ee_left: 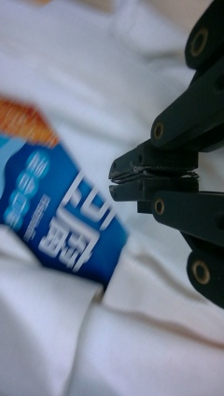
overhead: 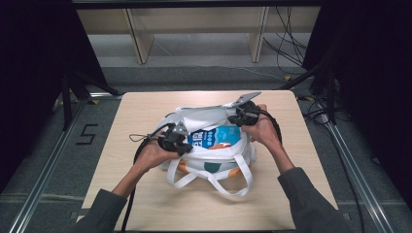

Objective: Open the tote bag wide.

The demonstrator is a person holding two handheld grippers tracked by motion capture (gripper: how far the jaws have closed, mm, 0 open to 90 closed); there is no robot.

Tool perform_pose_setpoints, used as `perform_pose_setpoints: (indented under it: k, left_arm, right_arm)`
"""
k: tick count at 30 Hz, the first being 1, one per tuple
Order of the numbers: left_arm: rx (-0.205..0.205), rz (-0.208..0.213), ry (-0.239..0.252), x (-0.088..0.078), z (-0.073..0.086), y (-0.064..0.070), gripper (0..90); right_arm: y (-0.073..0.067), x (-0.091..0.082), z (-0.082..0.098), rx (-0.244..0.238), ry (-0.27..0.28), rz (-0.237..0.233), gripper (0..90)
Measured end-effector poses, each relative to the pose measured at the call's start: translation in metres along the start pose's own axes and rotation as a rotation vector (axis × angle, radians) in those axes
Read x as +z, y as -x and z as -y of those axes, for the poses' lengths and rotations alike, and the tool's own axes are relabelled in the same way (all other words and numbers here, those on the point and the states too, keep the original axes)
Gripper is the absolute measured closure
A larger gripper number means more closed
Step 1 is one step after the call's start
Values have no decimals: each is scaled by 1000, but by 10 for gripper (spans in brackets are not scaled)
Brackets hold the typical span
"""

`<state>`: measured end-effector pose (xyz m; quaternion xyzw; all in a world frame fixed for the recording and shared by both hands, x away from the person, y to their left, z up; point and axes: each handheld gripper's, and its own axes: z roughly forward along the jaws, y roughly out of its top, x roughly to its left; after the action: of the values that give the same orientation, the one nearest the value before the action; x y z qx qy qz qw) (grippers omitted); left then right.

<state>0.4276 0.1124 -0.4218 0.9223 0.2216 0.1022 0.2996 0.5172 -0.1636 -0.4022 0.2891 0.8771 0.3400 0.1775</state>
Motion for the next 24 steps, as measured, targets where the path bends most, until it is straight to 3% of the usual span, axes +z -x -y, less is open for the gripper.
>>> perform_pose_setpoints:
  k: [3,4,5,7,8,10,12,13,14,16,17,18,19,20,21,23,24]
  left_arm:
    - [18,14,-31,4,13,9,880]
    - [-16,34,-15,7,19,8,891]
    - [-32,47,-4,8,22,8,892]
    - [-45,71,22,10,28,7,894]
    - [-44,67,21,10,29,7,893]
    - [-30,48,20,6,26,9,893]
    - [-30,18,45,1,23,9,887]
    - [-46,2,103,-3,20,8,883]
    - [-84,-11,136,-6,17,6,880]
    - [-70,-21,142,-10,13,2,875]
    - [-99,-66,170,-13,3,-7,871]
    - [-112,-91,179,-12,-2,-12,870]
    - [-109,-100,172,-10,-7,-19,866]
    - [-141,-104,162,-5,-10,-24,864]
    - [-140,-96,122,0,-12,-29,862]
    - [-127,-95,34,12,-12,-33,852]
    - [-132,-92,22,16,-10,-33,856]
  right_arm:
    - [16,19,9,34,-67,19,900]
    - [18,22,11,67,-107,27,900]
    - [20,28,15,97,-114,53,900]
    - [27,33,19,84,-133,61,900]
    - [26,33,19,120,-156,55,900]
    - [25,32,17,98,-168,65,900]
    - [20,25,12,69,-154,84,900]
    - [15,20,10,61,-111,95,900]
    - [9,9,6,56,-87,64,900]
    - [1,-4,1,23,-18,20,900]
    - [-9,-10,-1,31,25,-26,900]
    - [-15,-13,-2,-9,26,-41,900]
    - [-26,-16,-2,-20,15,-57,900]
    - [-34,-18,-1,-68,21,-78,900]
    - [-41,-19,0,-90,5,-93,900]
    - [-51,-20,4,-89,-16,-91,900]
    - [-52,-20,6,-89,-28,-92,900]
